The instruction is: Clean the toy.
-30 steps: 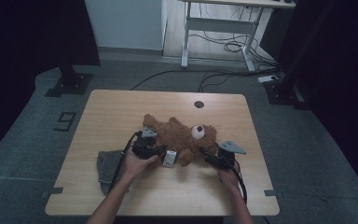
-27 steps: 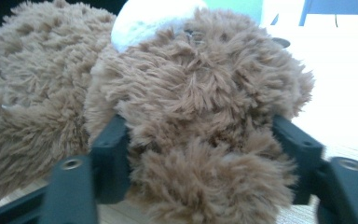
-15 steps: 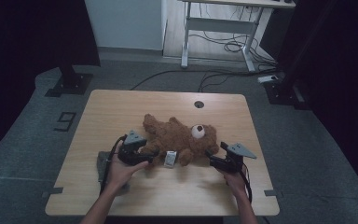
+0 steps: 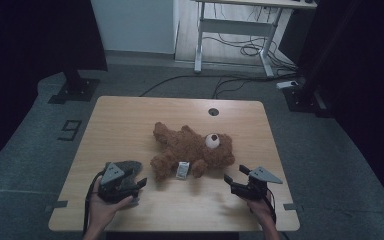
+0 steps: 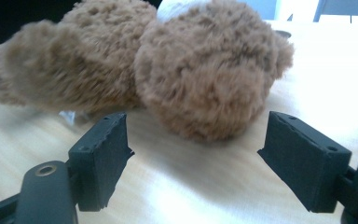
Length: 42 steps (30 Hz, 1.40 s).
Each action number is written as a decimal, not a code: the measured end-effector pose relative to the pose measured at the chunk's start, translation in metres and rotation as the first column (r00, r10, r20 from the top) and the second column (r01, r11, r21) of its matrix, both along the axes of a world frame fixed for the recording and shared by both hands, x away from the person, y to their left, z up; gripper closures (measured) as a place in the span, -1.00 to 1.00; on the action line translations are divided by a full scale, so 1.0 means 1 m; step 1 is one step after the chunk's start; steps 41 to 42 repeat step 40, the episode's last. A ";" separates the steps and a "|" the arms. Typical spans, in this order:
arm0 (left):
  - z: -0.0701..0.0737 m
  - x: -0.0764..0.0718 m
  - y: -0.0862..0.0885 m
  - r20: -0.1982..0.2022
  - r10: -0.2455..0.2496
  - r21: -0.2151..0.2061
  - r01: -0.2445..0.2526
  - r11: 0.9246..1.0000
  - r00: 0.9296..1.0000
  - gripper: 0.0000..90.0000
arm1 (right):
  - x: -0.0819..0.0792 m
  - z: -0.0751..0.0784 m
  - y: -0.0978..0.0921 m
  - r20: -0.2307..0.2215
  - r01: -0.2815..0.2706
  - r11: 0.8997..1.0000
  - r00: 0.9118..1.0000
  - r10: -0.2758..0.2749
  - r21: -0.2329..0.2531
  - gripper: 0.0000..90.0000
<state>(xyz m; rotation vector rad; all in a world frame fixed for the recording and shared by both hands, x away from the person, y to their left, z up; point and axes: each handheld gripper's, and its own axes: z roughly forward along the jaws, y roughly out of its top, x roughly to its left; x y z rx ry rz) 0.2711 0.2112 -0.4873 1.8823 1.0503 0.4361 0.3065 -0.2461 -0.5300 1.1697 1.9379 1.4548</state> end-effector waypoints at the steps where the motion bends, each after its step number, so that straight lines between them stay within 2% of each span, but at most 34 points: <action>1: -0.001 -0.003 0.002 -0.005 -0.001 0.005 0.001 1.000 1.000 -0.27 | -0.005 -0.001 -0.001 -0.001 -0.002 1.000 1.000 0.002 0.002 -0.49; 3: -0.001 -0.006 0.004 -0.010 -0.004 0.014 0.004 1.000 1.000 -0.28 | -0.009 -0.003 -0.002 -0.003 -0.008 1.000 1.000 0.008 0.001 -0.47; 4: 0.001 -0.013 0.009 0.000 0.011 0.020 -0.011 1.000 1.000 -0.27 | -0.018 -0.006 -0.002 -0.005 -0.012 1.000 1.000 0.012 0.004 -0.45; 6: 0.001 -0.022 0.014 0.005 0.020 0.022 -0.020 1.000 1.000 -0.27 | -0.026 -0.008 -0.002 -0.006 -0.012 1.000 1.000 0.012 -0.005 -0.46; 10: -0.004 -0.038 0.022 0.009 0.049 0.010 -0.050 0.999 0.999 -0.27 | -0.042 -0.014 -0.001 -0.013 -0.007 0.999 1.000 0.006 -0.036 -0.46; 14: -0.013 -0.042 0.028 -0.002 0.051 0.008 -0.051 0.999 0.999 -0.25 | -0.052 -0.019 -0.002 -0.051 0.000 0.999 0.999 -0.002 -0.036 -0.46; 15: -0.015 -0.041 0.029 -0.006 0.051 0.009 -0.051 0.999 0.999 -0.25 | -0.054 -0.019 -0.001 -0.045 0.007 0.999 0.999 -0.009 -0.045 -0.45; 17: -0.017 -0.040 0.029 -0.014 0.049 0.010 -0.049 0.999 0.999 -0.25 | -0.053 -0.019 0.001 -0.057 0.007 0.997 0.998 -0.011 -0.072 -0.46; 21: -0.019 -0.039 0.028 -0.026 0.031 -0.001 -0.031 1.000 0.999 -0.25 | -0.051 -0.019 0.005 -0.062 -0.001 0.995 0.998 -0.005 -0.097 -0.46; 28: -0.020 -0.039 0.027 -0.025 0.028 0.009 -0.028 1.000 0.999 -0.25 | -0.051 -0.019 0.003 -0.062 0.010 0.995 0.998 -0.016 -0.095 -0.46; 42: -0.022 -0.037 0.029 -0.031 0.035 0.000 -0.035 0.999 0.999 -0.25 | -0.051 -0.018 0.006 -0.055 -0.003 0.996 0.999 -0.002 -0.094 -0.46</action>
